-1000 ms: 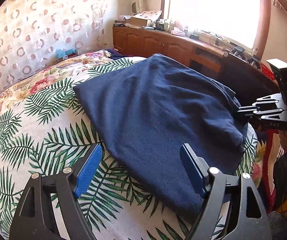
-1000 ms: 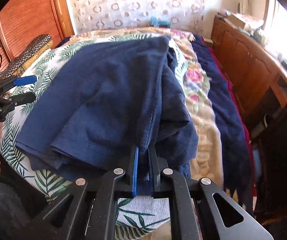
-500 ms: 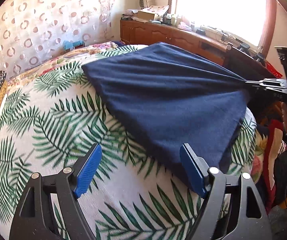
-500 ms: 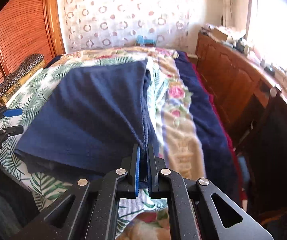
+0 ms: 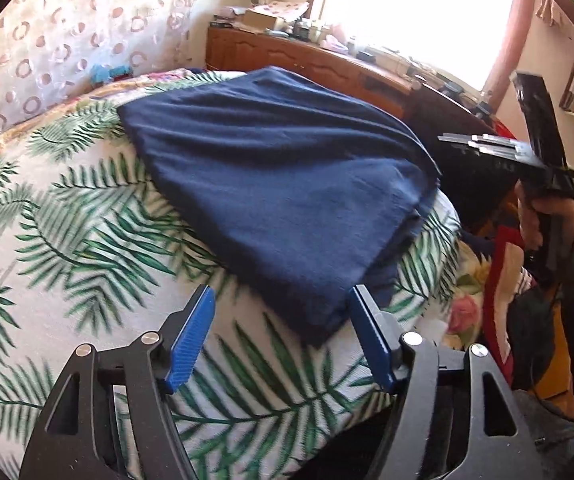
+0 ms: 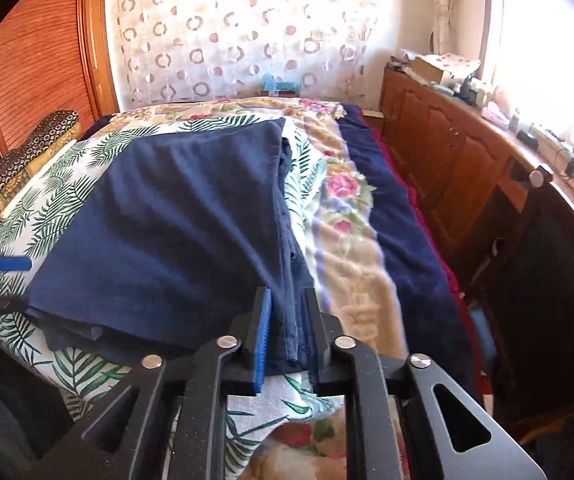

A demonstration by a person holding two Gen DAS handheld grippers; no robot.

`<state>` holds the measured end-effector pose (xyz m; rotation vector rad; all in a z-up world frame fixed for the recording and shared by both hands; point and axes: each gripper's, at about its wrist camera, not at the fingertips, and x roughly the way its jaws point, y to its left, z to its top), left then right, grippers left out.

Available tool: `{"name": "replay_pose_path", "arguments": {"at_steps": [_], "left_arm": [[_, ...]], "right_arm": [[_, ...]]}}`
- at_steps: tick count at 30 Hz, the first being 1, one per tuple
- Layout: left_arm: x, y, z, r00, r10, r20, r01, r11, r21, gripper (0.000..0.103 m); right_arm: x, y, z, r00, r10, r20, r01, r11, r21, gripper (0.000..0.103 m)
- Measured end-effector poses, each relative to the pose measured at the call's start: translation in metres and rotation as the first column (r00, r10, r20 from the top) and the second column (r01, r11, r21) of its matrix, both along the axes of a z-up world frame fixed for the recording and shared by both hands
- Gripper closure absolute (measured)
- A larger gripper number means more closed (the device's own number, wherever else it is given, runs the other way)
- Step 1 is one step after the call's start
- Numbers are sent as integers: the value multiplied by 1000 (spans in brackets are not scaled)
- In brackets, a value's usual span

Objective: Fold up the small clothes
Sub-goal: 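Grasp the folded navy shirt edge with the left gripper while the right gripper grasps it too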

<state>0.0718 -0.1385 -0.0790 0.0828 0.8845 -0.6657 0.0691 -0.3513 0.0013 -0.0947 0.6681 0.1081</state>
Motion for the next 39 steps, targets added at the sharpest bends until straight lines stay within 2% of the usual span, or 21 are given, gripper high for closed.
{"name": "replay_pose_path", "arguments": {"at_steps": [1,3,4,5,6,8,9,11,17,24,28,30,36,38,39], "left_arm": [[0,-3,-3,1000,-8,-8,8,1000,3,33],[0,-8,-8,999,-22,-24,22,1000,2,35],[-1,-10,-9,1000,-23,-8,23,1000,4,37],[-2,-12,-9,1000,-30,-2,30,999,11,46],[-4,-15,-8,999,-38,5,38,999,17,60],[-5,-20,-7,999,-45,17,45,998,46,81],[-4,-20,-5,998,-46,36,44,998,52,88],[-5,-20,6,996,-58,74,55,998,38,93],[5,-15,45,987,-42,153,45,999,-12,95],[21,-17,69,980,-26,196,34,999,-35,95],[27,-17,71,979,-19,202,26,999,-29,95],[28,-16,71,979,-13,203,20,999,-31,95],[35,-11,74,978,1,208,8,999,-44,95],[39,-9,76,978,5,210,6,999,-52,95],[40,-7,76,978,8,210,3,998,-55,95]], "right_arm": [[-1,0,1,1000,-12,7,12,1000,-5,66],[-4,0,5,999,-22,25,22,1000,3,56],[-6,1,6,999,-17,33,17,1000,12,56],[-8,3,8,999,-6,41,6,1000,20,55],[-11,7,10,999,9,49,-11,1000,25,54],[-15,15,10,997,44,61,-46,998,31,48],[-17,20,10,996,64,65,-66,997,34,42],[-19,30,6,993,101,66,-103,994,26,39],[-24,65,-15,971,237,32,-237,972,-8,39],[-19,83,-35,956,291,-24,-292,952,-89,38],[-22,88,-34,956,294,-2,-289,939,-185,14],[-16,90,-38,964,264,-11,-258,931,-258,14],[3,90,-49,966,257,-44,-254,891,-377,14],[11,83,-43,967,251,-40,-247,894,-373,14],[15,79,-38,970,240,-33,-235,902,-361,21]]}}
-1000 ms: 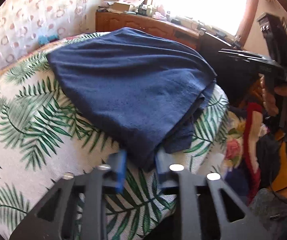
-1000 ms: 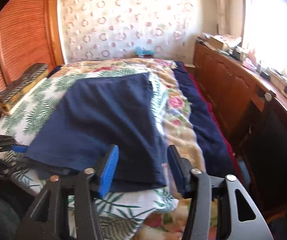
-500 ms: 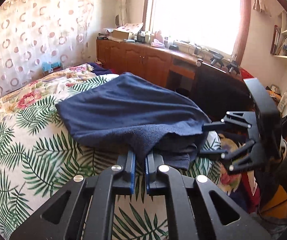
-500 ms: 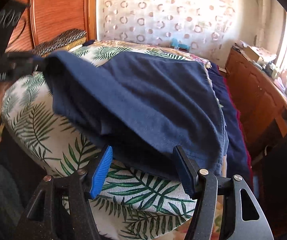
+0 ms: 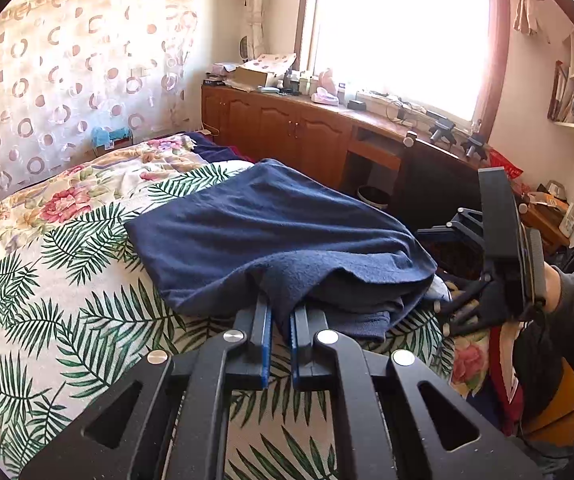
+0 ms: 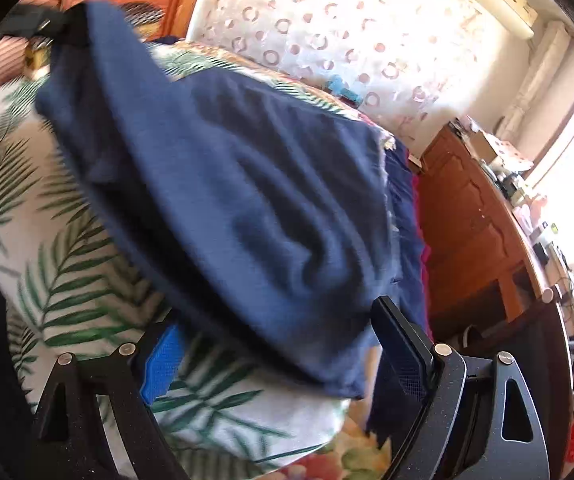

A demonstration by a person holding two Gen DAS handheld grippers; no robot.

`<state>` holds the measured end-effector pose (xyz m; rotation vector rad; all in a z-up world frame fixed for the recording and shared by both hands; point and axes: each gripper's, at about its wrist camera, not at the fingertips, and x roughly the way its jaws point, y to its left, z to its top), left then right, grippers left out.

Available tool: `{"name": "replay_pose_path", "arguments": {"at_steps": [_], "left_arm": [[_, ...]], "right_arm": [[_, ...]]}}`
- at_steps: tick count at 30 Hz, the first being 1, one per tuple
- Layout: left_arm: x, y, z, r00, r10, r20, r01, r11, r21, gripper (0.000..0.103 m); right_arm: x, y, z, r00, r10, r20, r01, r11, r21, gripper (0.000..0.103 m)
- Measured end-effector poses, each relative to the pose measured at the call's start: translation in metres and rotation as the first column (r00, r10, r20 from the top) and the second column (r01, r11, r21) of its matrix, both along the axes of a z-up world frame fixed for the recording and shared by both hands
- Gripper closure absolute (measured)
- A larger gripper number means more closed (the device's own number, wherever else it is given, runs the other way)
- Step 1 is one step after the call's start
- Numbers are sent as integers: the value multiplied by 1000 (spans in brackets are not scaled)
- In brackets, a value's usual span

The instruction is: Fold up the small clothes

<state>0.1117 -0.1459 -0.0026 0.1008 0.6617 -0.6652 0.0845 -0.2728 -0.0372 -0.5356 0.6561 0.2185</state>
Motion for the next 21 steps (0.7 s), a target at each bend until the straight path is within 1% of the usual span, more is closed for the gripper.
{"name": "replay_pose_path", "arguments": {"at_steps": [1,2,3,4,5,6,7,9,10,16,17,19,21], "left_arm": [[3,2,0,1000,3,0,-3,1000,-5,95],[4,3,1,1000,5,-1,-5,1000,-8,95],[8,4,1,1000,8,-4,-8,1000,-16,95],[10,5,1,1000,8,-6,-8,1000,-21,95],[11,6,1,1000,8,-8,-8,1000,-23,95],[13,6,2,1000,10,-10,-10,1000,-25,95],[15,6,2,1000,12,-10,-12,1000,-23,95],[21,8,2,1000,23,-5,-23,1000,-17,95],[23,9,3,1000,27,-3,-27,999,-17,95],[54,25,13,997,83,2,-82,996,-28,95],[62,26,12,996,94,1,-94,995,-23,95],[76,28,10,994,113,-9,-113,994,-13,95],[92,31,5,991,127,-34,-128,992,-17,95]], "right_arm": [[4,-1,3,1000,-5,-1,5,1000,13,30],[9,-4,7,1000,-5,-8,5,999,33,35],[15,-2,10,1000,-2,-13,2,999,46,43],[18,-4,12,1000,2,-14,-1,998,55,53],[21,-4,15,1000,10,-17,-9,998,64,60],[26,-3,18,999,23,-28,-20,997,78,74],[28,-4,21,999,35,-42,-31,995,98,84],[33,-3,30,998,46,-32,-42,992,121,90],[34,-6,32,999,49,-24,-46,991,129,91],[46,-2,73,995,74,66,-86,978,188,93],[53,1,81,993,82,82,-97,976,194,93],[70,5,88,991,96,98,-114,975,192,93],[92,11,96,989,108,99,-125,973,192,93]]}}
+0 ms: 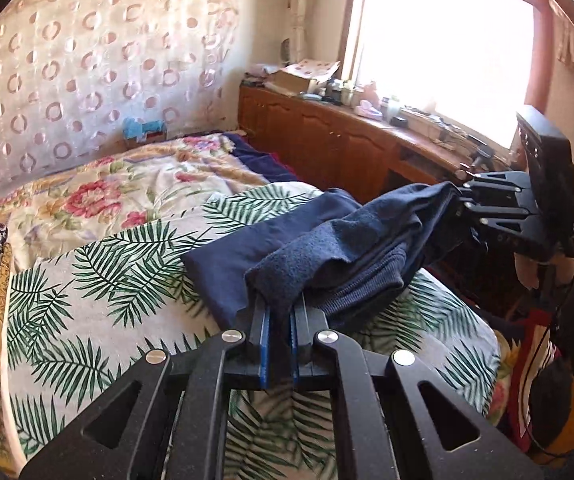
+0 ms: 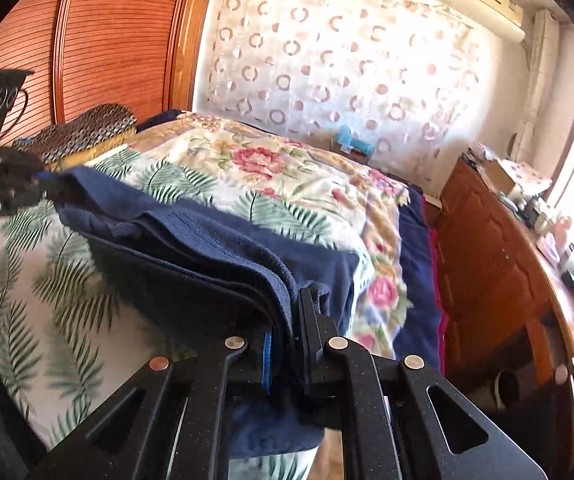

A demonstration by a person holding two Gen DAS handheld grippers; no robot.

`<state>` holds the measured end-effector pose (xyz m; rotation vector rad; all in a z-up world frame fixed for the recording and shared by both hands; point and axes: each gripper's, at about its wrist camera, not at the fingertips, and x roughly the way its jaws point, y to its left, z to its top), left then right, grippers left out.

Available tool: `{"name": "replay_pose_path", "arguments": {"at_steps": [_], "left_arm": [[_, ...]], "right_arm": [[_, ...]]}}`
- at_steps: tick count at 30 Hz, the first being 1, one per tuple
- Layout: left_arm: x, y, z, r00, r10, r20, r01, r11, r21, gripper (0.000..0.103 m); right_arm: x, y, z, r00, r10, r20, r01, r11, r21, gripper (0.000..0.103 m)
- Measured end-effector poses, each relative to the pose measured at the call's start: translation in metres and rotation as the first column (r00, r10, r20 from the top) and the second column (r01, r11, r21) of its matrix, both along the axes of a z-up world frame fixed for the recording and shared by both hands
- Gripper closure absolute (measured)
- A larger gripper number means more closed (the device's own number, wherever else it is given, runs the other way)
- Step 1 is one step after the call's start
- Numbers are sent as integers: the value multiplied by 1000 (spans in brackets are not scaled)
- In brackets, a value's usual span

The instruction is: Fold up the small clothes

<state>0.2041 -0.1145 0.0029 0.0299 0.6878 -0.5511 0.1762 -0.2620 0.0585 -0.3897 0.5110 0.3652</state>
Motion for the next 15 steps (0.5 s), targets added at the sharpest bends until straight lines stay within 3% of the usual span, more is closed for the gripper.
{"name": "replay_pose_path", "arguments": {"at_steps": [5,8,10,12,14,15], "left_arm": [[31,3,-14,998,20,-51,-20,1000,0,95],[44,4,-18,997,30,-69,-29,1000,8,90],[50,6,-18,997,39,-62,-38,999,18,81],[55,10,-16,998,45,-51,-44,999,12,60],[59,16,-16,997,48,-52,-49,999,-10,34],[62,20,-16,997,53,-54,-54,998,-19,27]], "right_arm": [[52,6,-20,999,0,-43,0,1000,0,93],[72,12,-22,998,4,-68,-4,1000,4,93],[84,9,-19,997,8,-81,-7,1000,9,93],[91,8,-19,995,11,-95,-10,1000,7,93],[103,9,-21,994,17,-105,-16,1000,6,93],[107,9,-19,994,20,-105,-20,1000,8,93]]}}
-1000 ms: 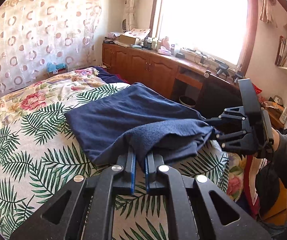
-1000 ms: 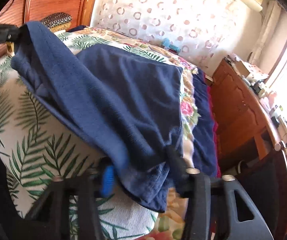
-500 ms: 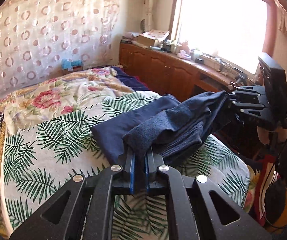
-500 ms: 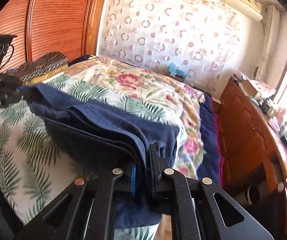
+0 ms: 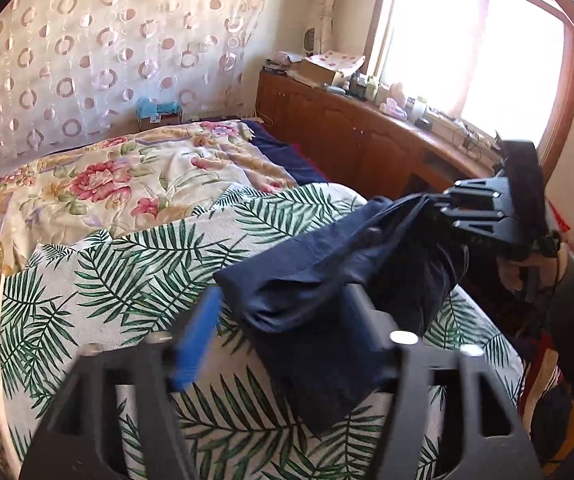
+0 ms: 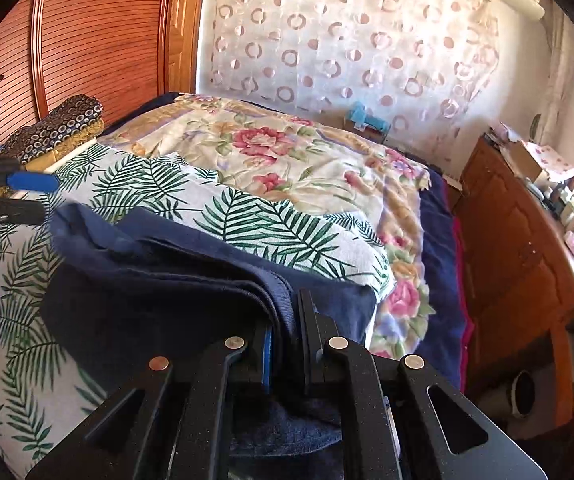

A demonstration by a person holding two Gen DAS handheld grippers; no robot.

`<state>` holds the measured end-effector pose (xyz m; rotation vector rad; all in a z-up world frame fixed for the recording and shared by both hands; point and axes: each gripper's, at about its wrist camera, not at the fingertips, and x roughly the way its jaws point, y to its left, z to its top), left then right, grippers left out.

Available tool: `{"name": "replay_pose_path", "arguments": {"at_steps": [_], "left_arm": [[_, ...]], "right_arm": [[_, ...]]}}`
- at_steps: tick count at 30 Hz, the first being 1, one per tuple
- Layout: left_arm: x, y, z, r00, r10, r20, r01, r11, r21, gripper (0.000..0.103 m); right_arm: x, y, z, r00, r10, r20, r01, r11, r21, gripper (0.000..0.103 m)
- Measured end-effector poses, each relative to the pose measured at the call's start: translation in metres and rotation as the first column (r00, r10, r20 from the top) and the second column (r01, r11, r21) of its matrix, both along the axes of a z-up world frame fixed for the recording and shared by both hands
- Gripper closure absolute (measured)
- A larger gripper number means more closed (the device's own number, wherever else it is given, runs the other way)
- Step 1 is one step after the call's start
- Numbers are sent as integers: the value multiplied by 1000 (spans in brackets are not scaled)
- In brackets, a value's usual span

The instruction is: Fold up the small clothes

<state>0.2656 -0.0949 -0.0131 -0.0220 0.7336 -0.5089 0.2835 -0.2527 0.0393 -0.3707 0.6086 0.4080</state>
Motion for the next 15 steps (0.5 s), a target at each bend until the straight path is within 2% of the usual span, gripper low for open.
{"name": "replay_pose_path", "arguments": {"at_steps": [4,8,10,12,15], "left_arm": [[8,4,-8,1000,11,-25,-11,1000,4,26],[19,2,-20,998,19,-60,-18,1000,23,26],[26,-2,-26,997,26,-73,-24,999,37,26],[35,-8,-32,996,26,-85,-21,998,65,26],[50,-17,-41,996,31,-78,-21,992,123,26]], "right_arm": [[18,2,1,1000,7,-4,-7,1000,11,92],[36,0,1,999,7,-37,-4,997,79,90],[47,-3,2,999,-21,-50,26,995,94,67],[55,-10,5,997,-50,-62,58,990,126,52],[67,-25,12,993,-83,-80,98,973,208,47]]}}
